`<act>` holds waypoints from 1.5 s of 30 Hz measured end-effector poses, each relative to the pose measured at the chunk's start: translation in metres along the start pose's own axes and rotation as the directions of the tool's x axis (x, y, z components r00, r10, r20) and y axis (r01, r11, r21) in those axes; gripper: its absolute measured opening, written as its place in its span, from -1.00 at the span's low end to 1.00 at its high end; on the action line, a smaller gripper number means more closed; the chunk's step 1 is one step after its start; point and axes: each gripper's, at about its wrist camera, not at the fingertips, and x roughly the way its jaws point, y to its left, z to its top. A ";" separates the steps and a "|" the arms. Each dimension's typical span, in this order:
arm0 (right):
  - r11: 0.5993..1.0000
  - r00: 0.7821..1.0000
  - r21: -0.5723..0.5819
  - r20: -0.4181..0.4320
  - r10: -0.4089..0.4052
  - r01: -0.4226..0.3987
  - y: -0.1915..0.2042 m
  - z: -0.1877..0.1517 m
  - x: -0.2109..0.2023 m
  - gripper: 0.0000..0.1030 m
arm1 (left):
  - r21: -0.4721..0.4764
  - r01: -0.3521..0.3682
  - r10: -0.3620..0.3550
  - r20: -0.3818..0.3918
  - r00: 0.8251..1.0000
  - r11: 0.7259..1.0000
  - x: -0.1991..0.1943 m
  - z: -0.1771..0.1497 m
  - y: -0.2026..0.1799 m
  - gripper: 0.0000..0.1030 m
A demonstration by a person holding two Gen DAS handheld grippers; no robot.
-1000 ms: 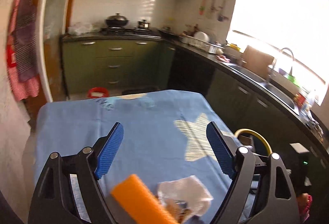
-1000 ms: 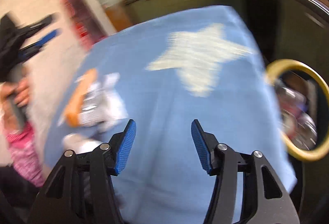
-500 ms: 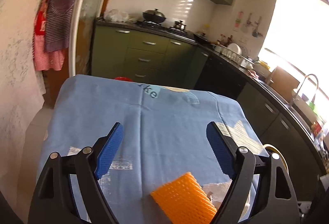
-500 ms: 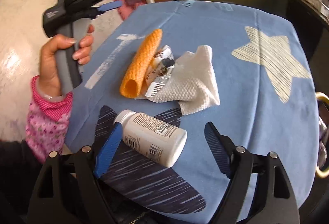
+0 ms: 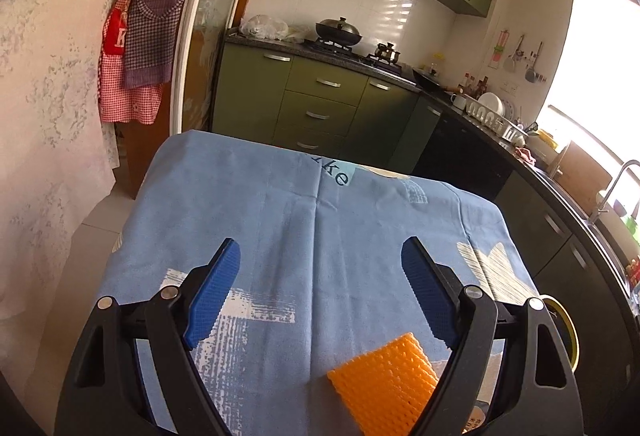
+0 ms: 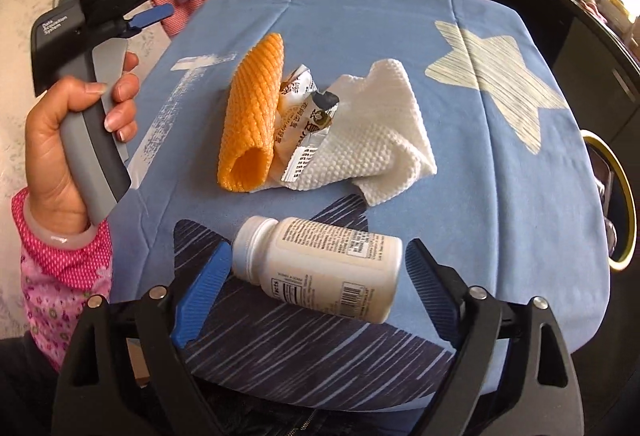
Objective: Collect trash
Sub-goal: 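Grasp the white pill bottle with the right gripper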
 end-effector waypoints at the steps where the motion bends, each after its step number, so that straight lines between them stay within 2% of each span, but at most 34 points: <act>1: 1.000 1.000 0.006 -0.004 -0.017 0.017 0.002 0.001 0.002 0.66 | -0.001 -0.004 0.004 0.001 1.000 1.000 0.000 -0.001 0.001 0.59; 10: 0.991 0.991 0.011 -0.009 -0.137 0.137 0.023 0.002 0.004 0.67 | -0.017 -0.011 0.010 -0.019 1.000 1.000 0.007 -0.006 0.002 0.59; 16: 0.986 0.988 0.051 -0.022 -0.156 0.157 0.023 0.000 0.008 0.71 | 0.007 0.000 0.000 -0.019 1.000 1.000 0.006 -0.009 -0.007 0.59; 19: 0.985 0.988 0.086 -0.051 -0.143 0.147 0.019 -0.004 0.019 0.71 | 0.005 0.007 -0.007 -0.017 1.000 1.000 0.004 -0.009 -0.007 0.59; 24: 0.991 0.996 0.113 -0.049 -0.071 0.076 0.013 -0.009 0.020 0.69 | -0.007 0.012 -0.012 -0.019 1.000 1.000 0.003 -0.008 -0.005 0.59; 27: 0.997 0.998 0.048 -0.037 -0.055 0.057 0.019 -0.012 0.020 0.69 | 0.000 0.011 -0.011 -0.019 1.000 1.000 0.003 -0.009 -0.005 0.59; 29: 0.999 0.997 -0.015 -0.071 -0.037 0.036 0.024 -0.014 0.024 0.68 | 0.000 0.009 -0.009 -0.018 1.000 1.000 0.003 -0.009 -0.005 0.59; 31: 0.996 0.997 -0.087 -0.070 -0.038 0.032 0.030 -0.018 0.024 0.68 | -0.003 0.009 -0.009 -0.022 1.000 1.000 0.004 -0.009 -0.005 0.59; 33: 0.991 0.998 -0.130 -0.044 -0.039 0.033 0.032 -0.021 0.023 0.59 | -0.003 0.005 -0.005 -0.023 1.000 1.000 0.004 -0.009 -0.004 0.59; 34: 0.990 0.999 -0.135 -0.027 -0.036 0.032 0.031 -0.021 0.021 0.37 | -0.002 0.003 -0.003 -0.023 1.000 1.000 0.004 -0.009 -0.005 0.59; 35: 0.990 0.999 -0.135 -0.013 -0.033 0.031 0.029 -0.021 0.019 0.03 | 0.000 0.002 -0.002 -0.024 1.000 1.000 0.005 -0.010 -0.004 0.59; 36: 0.992 1.000 -0.125 -0.008 -0.025 0.024 0.026 -0.018 0.016 -0.10 | 0.002 -0.001 0.001 -0.024 1.000 1.000 0.005 -0.010 -0.005 0.59; 39: 0.994 0.998 -0.095 -0.027 0.050 -0.052 0.009 -0.012 0.013 -0.10 | 0.009 -0.008 0.008 -0.029 1.000 1.000 0.007 -0.011 -0.006 0.59; 45: 0.994 0.997 -0.077 -0.019 0.071 -0.072 -0.004 -0.007 0.012 -0.11 | 0.021 -0.022 0.023 -0.033 0.999 1.000 0.011 -0.012 -0.008 0.59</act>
